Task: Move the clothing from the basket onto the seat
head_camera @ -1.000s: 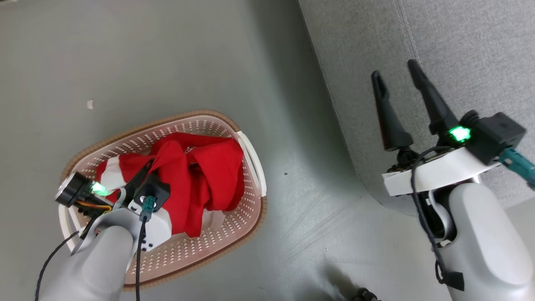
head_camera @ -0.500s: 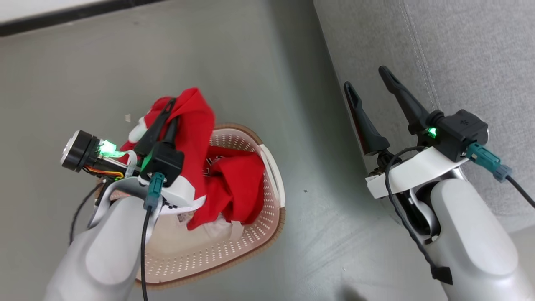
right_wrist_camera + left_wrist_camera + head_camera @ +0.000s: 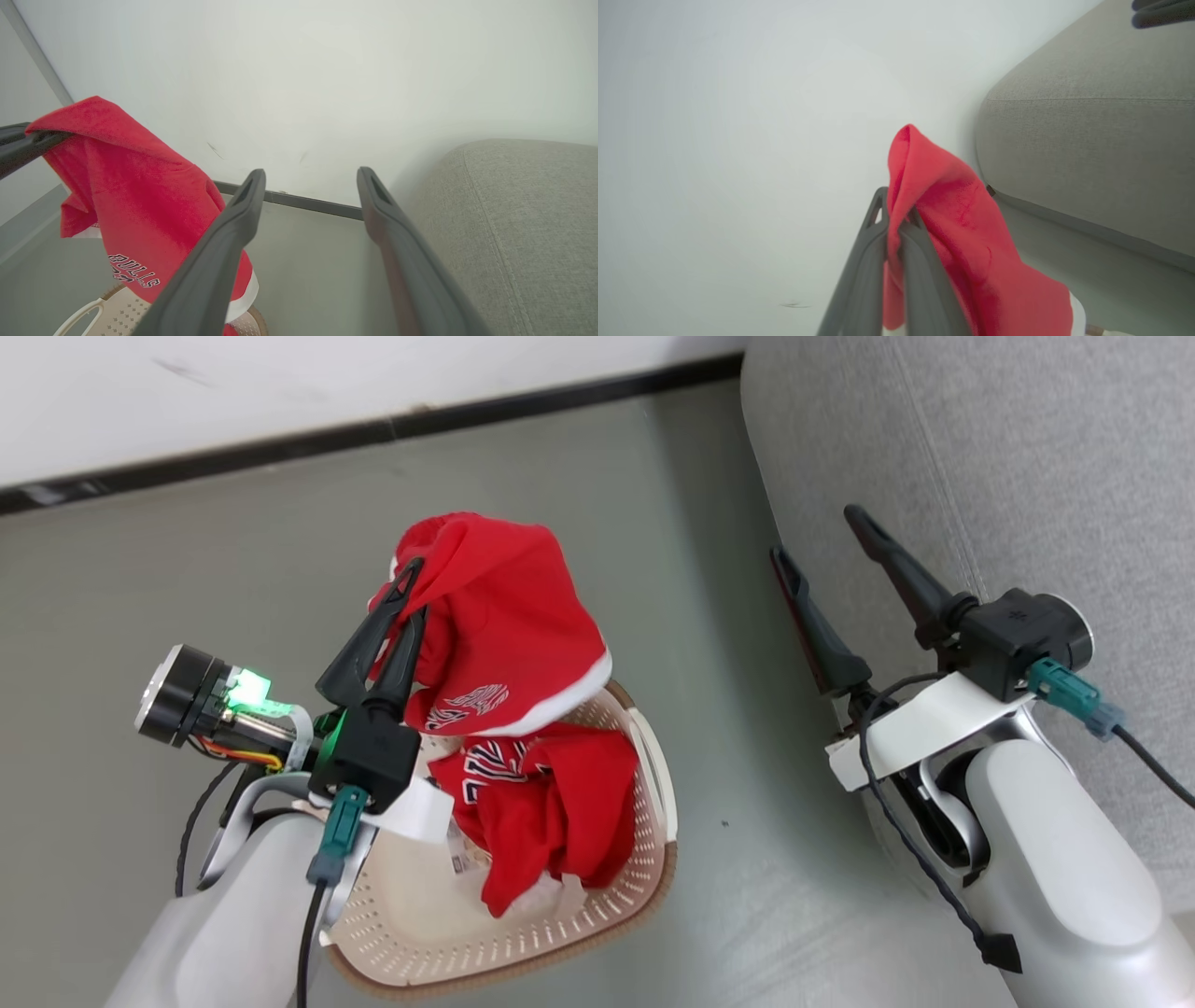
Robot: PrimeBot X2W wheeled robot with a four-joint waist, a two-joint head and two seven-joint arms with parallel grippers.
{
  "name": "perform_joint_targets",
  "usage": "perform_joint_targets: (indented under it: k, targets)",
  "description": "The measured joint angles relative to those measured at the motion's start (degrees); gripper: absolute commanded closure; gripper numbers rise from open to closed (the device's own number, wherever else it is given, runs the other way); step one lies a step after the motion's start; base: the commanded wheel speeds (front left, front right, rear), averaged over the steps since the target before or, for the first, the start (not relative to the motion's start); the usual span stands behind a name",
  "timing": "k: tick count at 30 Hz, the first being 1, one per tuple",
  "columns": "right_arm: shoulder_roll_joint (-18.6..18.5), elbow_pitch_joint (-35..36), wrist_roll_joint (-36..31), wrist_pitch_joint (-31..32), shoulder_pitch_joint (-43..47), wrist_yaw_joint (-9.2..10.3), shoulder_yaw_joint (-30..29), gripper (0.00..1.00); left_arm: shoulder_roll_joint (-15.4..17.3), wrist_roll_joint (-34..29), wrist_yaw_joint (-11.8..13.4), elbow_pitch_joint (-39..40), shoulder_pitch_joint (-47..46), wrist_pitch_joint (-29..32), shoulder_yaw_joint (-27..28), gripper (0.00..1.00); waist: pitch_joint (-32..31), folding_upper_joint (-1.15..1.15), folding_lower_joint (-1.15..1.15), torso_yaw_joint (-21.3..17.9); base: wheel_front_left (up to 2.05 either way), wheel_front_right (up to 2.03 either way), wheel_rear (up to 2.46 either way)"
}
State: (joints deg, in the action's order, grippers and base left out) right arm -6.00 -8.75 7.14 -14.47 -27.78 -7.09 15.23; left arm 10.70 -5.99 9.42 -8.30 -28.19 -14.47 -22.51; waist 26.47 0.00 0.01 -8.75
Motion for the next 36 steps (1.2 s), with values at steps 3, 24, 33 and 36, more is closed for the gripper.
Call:
perform_joint_targets:
  k: [3, 24, 33, 36]
  targets:
    - [-0.7, -0.7, 0.1, 0.0, 0.1, 0.00, 1.0, 0.00, 1.0, 0.0, -0.1, 1.9, 0.8, 0.0, -0.3, 1.00, -1.8, 0.00, 0.00, 0.8, 0.00, 0.00, 0.00]
    - [-6.7, -4.7, 6.3, 0.0, 3.3, -0.04, 18.8, 0.00, 4.4, 2.4, -4.9, 10.0, 1.8, -0.2, -2.5, 1.00, -15.1, 0.00, 0.00, 4.1, 0.00, 0.00, 0.00]
    - [-8.7, -4.7, 13.6, 0.0, 4.1, -0.04, 24.6, 0.00, 5.1, 3.6, -8.6, 12.2, 1.8, -0.2, -5.6, 1.00, -20.2, 0.00, 0.00, 4.6, 0.00, 0.00, 0.00]
    - [-10.1, -4.7, 15.1, 0.1, 4.0, -0.04, 27.6, 0.00, 5.4, 3.4, -9.9, 12.7, 1.7, -0.2, -7.0, 1.00, -21.7, 0.00, -0.01, 4.8, 0.00, 0.00, 0.00]
